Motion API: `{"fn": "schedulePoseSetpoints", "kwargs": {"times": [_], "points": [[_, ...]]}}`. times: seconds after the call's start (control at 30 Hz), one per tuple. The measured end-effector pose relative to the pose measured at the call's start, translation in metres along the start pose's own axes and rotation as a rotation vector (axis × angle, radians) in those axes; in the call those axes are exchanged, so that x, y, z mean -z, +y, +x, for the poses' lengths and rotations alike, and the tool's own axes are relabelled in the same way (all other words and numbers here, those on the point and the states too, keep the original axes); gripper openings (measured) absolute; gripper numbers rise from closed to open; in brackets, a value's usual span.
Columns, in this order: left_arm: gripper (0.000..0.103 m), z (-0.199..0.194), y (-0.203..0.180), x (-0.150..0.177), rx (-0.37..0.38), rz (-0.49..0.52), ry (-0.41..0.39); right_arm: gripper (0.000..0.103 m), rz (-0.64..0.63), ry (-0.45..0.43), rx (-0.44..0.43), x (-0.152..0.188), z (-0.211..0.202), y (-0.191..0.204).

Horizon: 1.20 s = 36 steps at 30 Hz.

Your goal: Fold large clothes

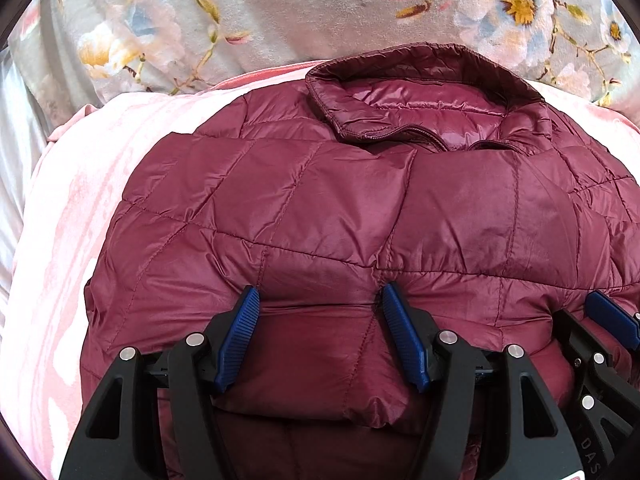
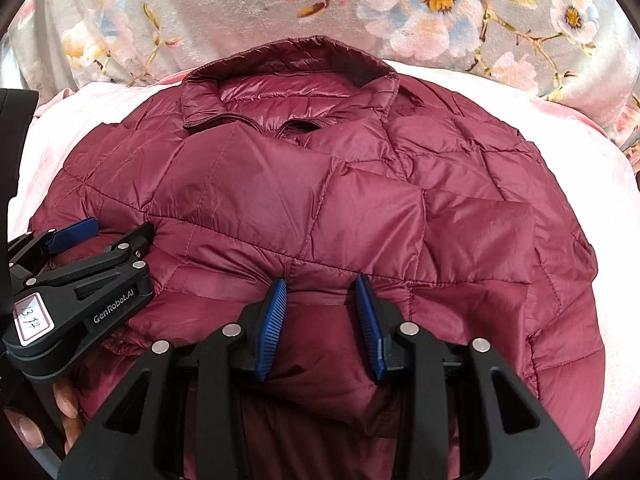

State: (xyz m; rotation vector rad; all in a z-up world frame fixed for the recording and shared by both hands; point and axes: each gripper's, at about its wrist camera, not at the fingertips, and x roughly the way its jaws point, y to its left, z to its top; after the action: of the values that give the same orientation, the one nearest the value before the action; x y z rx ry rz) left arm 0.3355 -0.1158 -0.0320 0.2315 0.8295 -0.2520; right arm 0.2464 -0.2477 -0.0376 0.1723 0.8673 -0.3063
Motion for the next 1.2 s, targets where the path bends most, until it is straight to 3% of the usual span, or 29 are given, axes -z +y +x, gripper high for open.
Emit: {"fn": "schedulePoseSetpoints", "kwargs": {"times": [0.3, 0.47, 0.57, 1.03, 1.2], "points": [[0.067, -0.0006, 0.0006, 0.0001, -0.023, -0.007, 0.031, 0.035, -0.005, -0.001, -0.003, -0.0004, -0.0006, -0.001], [0.07, -0.0002, 0.0093, -0.0012, 0.019, -0.038, 0.04, 0.044, -0.011, 0.007, -0.035, -0.0013, 0.0002, -0.0009], [0.072, -0.0002, 0.0075, -0.0007, 0.005, -0.035, 0.04, 0.045, -0.02, 0.004, -0.024, -0.0009, 0.0, 0.0012], [0.073, -0.0013, 0.0063, -0.0003, -0.004, -0.035, 0.039, 0.047, -0.01, -0.001, -0.032, -0.0003, -0.0007, -0.001], [0.073, -0.0017, 0.0068, -0.0003, -0.003, -0.039, 0.041, 0.053, -0.008, -0.001, -0.038, -0.0001, -0.0005, -0.0011]]}}
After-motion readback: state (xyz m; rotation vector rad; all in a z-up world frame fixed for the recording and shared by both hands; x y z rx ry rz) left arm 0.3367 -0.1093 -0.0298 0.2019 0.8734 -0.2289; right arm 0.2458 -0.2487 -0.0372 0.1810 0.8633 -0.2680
